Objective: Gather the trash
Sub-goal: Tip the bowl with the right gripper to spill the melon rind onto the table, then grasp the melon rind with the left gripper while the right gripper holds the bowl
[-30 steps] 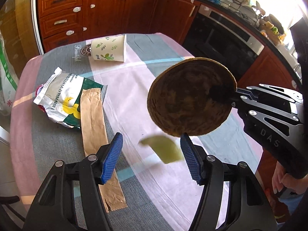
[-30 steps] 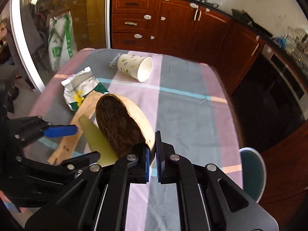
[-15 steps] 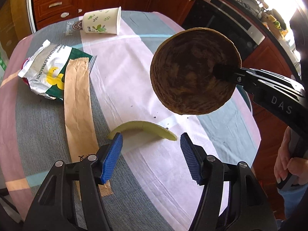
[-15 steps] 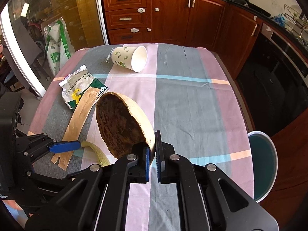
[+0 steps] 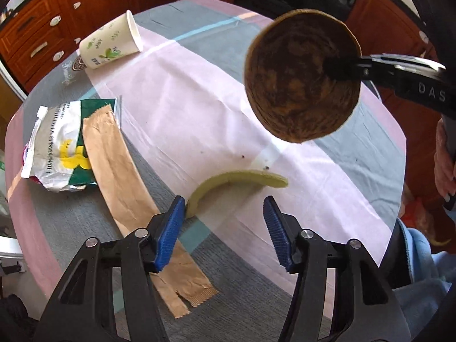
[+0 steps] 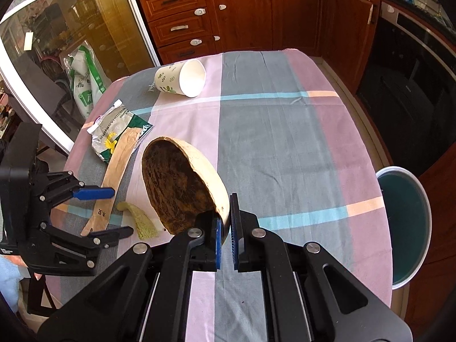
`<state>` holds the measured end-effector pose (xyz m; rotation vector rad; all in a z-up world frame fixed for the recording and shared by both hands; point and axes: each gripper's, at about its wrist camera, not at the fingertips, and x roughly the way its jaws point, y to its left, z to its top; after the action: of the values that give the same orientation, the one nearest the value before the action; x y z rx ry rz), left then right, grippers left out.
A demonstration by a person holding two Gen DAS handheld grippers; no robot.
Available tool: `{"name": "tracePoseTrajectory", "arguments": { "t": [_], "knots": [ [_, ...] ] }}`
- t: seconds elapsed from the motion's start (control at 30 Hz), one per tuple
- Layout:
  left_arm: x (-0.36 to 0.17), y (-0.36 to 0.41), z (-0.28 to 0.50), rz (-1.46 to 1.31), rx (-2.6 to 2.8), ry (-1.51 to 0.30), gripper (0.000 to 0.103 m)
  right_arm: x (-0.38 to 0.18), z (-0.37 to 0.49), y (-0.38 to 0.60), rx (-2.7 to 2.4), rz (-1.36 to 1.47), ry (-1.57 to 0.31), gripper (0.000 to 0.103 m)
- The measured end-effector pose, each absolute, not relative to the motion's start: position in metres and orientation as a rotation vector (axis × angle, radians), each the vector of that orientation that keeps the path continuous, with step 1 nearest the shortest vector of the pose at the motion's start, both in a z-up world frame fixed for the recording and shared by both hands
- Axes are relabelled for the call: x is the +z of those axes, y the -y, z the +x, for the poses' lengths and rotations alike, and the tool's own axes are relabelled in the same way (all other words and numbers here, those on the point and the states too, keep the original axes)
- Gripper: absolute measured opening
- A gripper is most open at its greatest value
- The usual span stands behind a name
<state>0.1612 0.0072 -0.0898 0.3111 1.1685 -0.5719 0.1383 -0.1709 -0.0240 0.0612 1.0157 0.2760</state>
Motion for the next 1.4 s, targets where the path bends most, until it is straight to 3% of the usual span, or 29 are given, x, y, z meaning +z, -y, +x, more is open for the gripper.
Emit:
{"name": "tracePoseTrajectory", "arguments": {
  "t": [0.03,0.07,0.13,0.33,0.4,0.43,0.47,0.6,0.63,0.67,0.73,1.1,1.4],
  "knots": [
    [-0.090,-0.003,0.156,0.327,-0.574,-1.161,0.043,-0.024,0.139,0.173,0.276,0.071,-1.015,0.005],
    [-0.089,-0.001,0.153,0.309,-0.587,-1.169,0.025,-0.024,0.139,0.175,0.275,0.083,-1.014,0.005],
    [-0.089,0.001,0.149,0.236,-0.612,-1.209,0.011,-0.025,0.139,0.180,0.275,0.104,-1.017,0.005],
    [-0.089,0.008,0.145,0.264,-0.562,-1.195,0.013,-0.026,0.136,0.192,0.274,0.133,-1.021,0.005],
    [-0.088,0.015,0.145,0.315,-0.546,-1.176,0.028,-0.026,0.135,0.196,0.273,0.141,-1.021,0.005],
    [-0.089,0.021,0.145,0.352,-0.536,-1.161,0.046,-0.027,0.134,0.198,0.272,0.146,-1.022,0.005],
    [-0.090,0.027,0.144,0.388,-0.527,-1.145,0.052,-0.027,0.134,0.201,0.271,0.152,-1.023,0.005],
    [-0.098,0.051,0.145,0.476,-0.540,-1.135,0.052,-0.029,0.133,0.212,0.262,0.186,-1.027,0.005],
    [-0.097,0.054,0.143,0.481,-0.539,-1.122,0.049,-0.030,0.132,0.215,0.257,0.191,-1.027,0.005],
    [-0.096,0.056,0.144,0.476,-0.544,-1.131,0.028,-0.031,0.132,0.217,0.253,0.197,-1.027,0.005],
    [-0.091,0.055,0.145,0.440,-0.541,-1.150,0.008,-0.032,0.132,0.222,0.247,0.213,-1.025,0.005],
    [-0.020,0.044,0.148,0.283,-0.428,-1.081,0.007,-0.034,0.121,0.270,0.240,0.334,-0.985,0.005],
    [-0.024,0.167,0.162,0.295,-0.574,-1.088,0.007,-0.027,0.100,0.362,0.115,0.448,-0.916,0.005]
  ]
}}
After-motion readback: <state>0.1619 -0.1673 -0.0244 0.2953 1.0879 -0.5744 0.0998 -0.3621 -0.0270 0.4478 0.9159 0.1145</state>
